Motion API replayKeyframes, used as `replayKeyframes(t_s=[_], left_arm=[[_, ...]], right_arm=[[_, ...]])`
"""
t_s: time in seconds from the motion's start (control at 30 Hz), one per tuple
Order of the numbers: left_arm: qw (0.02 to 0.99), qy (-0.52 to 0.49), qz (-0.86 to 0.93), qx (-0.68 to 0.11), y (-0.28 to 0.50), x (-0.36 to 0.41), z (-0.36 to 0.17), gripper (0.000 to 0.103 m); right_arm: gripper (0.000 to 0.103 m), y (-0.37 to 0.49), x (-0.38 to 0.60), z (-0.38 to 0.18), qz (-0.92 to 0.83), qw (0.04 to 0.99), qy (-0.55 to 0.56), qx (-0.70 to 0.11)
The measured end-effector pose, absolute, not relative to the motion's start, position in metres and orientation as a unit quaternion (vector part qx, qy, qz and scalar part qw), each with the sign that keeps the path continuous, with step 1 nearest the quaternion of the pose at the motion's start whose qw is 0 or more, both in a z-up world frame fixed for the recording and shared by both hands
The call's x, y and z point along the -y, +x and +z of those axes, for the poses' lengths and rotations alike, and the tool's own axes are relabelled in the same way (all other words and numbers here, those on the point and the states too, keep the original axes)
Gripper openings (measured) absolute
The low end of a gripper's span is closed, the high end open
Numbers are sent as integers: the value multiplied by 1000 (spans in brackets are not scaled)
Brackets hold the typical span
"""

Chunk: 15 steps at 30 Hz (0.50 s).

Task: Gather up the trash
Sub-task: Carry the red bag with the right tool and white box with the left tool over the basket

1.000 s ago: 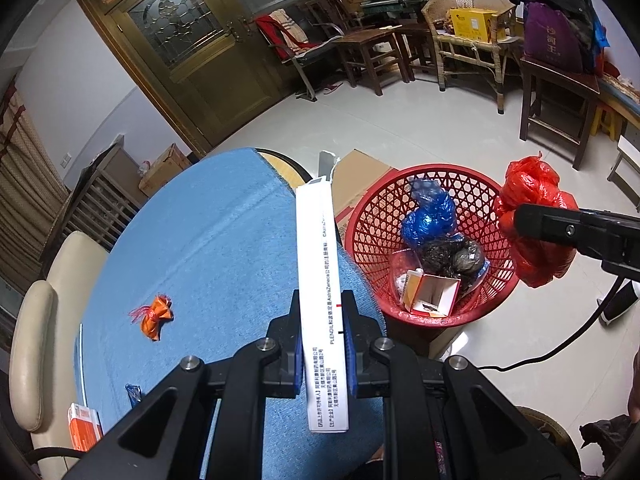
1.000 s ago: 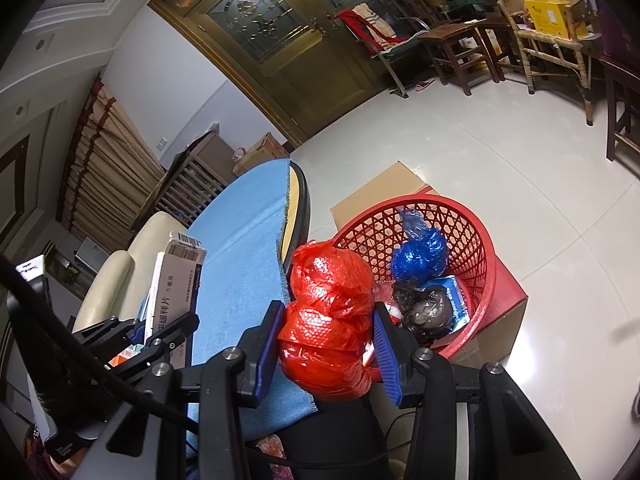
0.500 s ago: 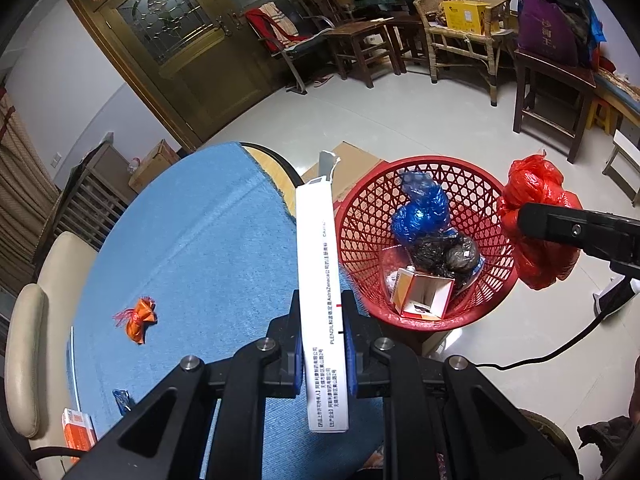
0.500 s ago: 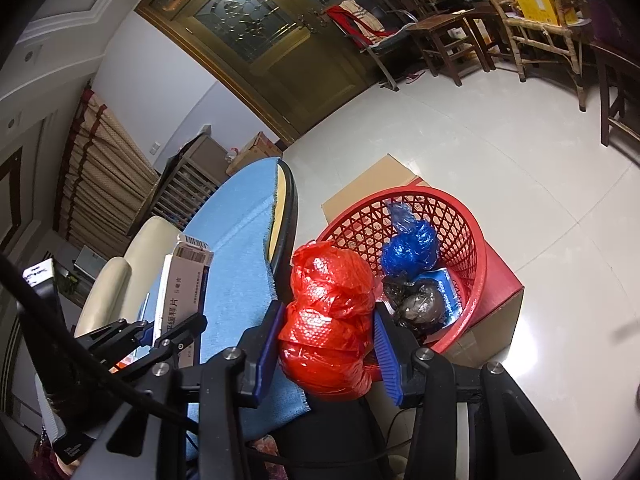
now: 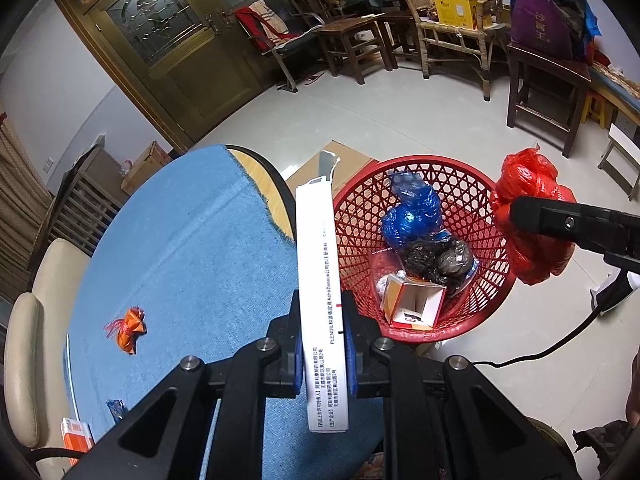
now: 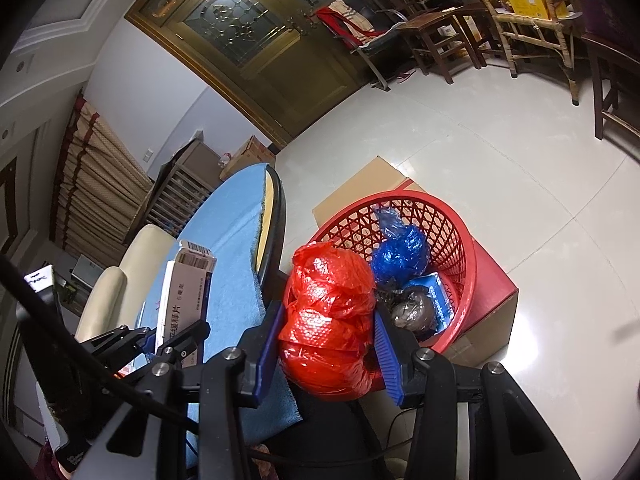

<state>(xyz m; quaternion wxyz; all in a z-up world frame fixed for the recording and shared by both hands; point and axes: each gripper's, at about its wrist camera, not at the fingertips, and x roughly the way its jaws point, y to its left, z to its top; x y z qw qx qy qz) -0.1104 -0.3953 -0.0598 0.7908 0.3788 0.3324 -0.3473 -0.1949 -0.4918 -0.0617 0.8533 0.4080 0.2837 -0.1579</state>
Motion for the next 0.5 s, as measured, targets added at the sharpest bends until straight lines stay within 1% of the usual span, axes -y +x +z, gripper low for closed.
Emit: replayKeyframes(t_s=[0.5], left_arm=[[781, 367, -367, -348, -101, 408, -66, 17]], right_arm=[[48, -186, 516, -75, -183, 846, 411, -285]])
